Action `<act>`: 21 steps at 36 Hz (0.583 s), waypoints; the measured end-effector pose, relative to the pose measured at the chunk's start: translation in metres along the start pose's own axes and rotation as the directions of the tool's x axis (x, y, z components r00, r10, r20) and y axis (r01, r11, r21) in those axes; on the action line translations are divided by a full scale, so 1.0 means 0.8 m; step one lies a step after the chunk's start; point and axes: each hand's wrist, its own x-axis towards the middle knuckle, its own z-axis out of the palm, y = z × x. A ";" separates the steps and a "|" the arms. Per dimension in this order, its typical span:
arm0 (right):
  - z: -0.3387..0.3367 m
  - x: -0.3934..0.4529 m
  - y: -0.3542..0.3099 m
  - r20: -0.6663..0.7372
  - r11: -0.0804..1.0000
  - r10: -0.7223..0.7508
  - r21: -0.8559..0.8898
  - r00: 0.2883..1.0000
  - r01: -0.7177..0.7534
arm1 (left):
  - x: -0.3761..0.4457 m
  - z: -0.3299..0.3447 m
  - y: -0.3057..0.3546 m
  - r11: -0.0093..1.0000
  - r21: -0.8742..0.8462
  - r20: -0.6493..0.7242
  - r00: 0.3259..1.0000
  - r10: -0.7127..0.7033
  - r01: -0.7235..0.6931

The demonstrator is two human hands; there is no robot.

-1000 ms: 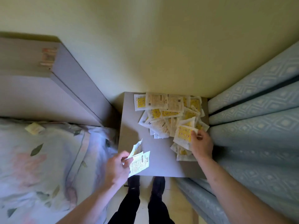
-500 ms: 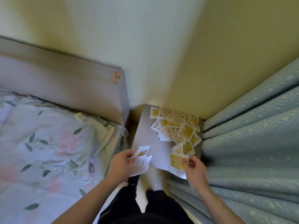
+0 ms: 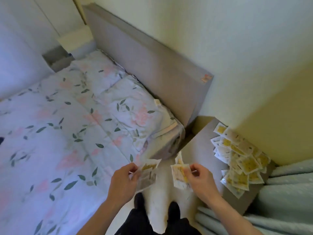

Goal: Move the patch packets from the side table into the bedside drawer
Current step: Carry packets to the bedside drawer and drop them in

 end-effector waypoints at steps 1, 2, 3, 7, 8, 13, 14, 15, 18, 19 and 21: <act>0.011 -0.007 -0.010 0.051 1.000 -0.022 -0.017 0.998 0.023 | -0.014 -0.013 -0.013 0.999 -0.031 -0.037 0.999 -0.018 0.017; 0.023 -0.014 -0.021 0.108 0.998 -0.048 -0.035 0.993 0.052 | -0.028 -0.027 -0.027 0.998 -0.053 -0.077 0.996 -0.039 0.035; 0.036 -0.021 -0.031 0.154 0.995 -0.078 -0.049 0.985 0.086 | -0.042 -0.040 -0.041 0.997 -0.065 -0.117 0.991 -0.056 0.049; 0.099 -0.053 -0.080 0.286 0.972 -0.154 -0.129 0.946 0.197 | -0.100 -0.094 -0.098 0.983 -0.138 -0.271 0.950 -0.156 0.122; 0.117 -0.062 -0.091 0.305 0.963 -0.168 -0.154 0.937 0.222 | -0.115 -0.106 -0.114 0.975 -0.170 -0.297 0.936 -0.188 0.142; 0.234 -0.109 -0.133 0.388 0.909 -0.265 -0.206 0.883 0.363 | -0.201 -0.170 -0.209 0.937 -0.267 -0.383 0.867 -0.317 0.225; 0.261 -0.122 -0.142 0.411 0.900 -0.273 -0.209 0.870 0.382 | -0.220 -0.184 -0.231 0.936 -0.264 -0.404 0.854 -0.327 0.233; 0.287 -0.136 -0.150 0.428 0.896 -0.279 -0.206 0.860 0.394 | -0.239 -0.198 -0.253 0.934 -0.261 -0.419 0.843 -0.337 0.244; 0.366 -0.183 -0.177 0.480 0.871 -0.317 -0.193 0.818 0.451 | -0.293 -0.241 -0.322 0.922 -0.274 -0.455 0.808 -0.374 0.272; 0.392 -0.201 -0.188 0.500 0.859 -0.334 -0.188 0.799 0.476 | -0.310 -0.255 -0.345 0.919 -0.278 -0.474 0.792 -0.384 0.279; 0.440 -0.236 -0.210 0.544 0.839 -0.369 -0.154 0.754 0.522 | -0.342 -0.282 -0.389 0.908 -0.294 -0.508 0.756 -0.413 0.298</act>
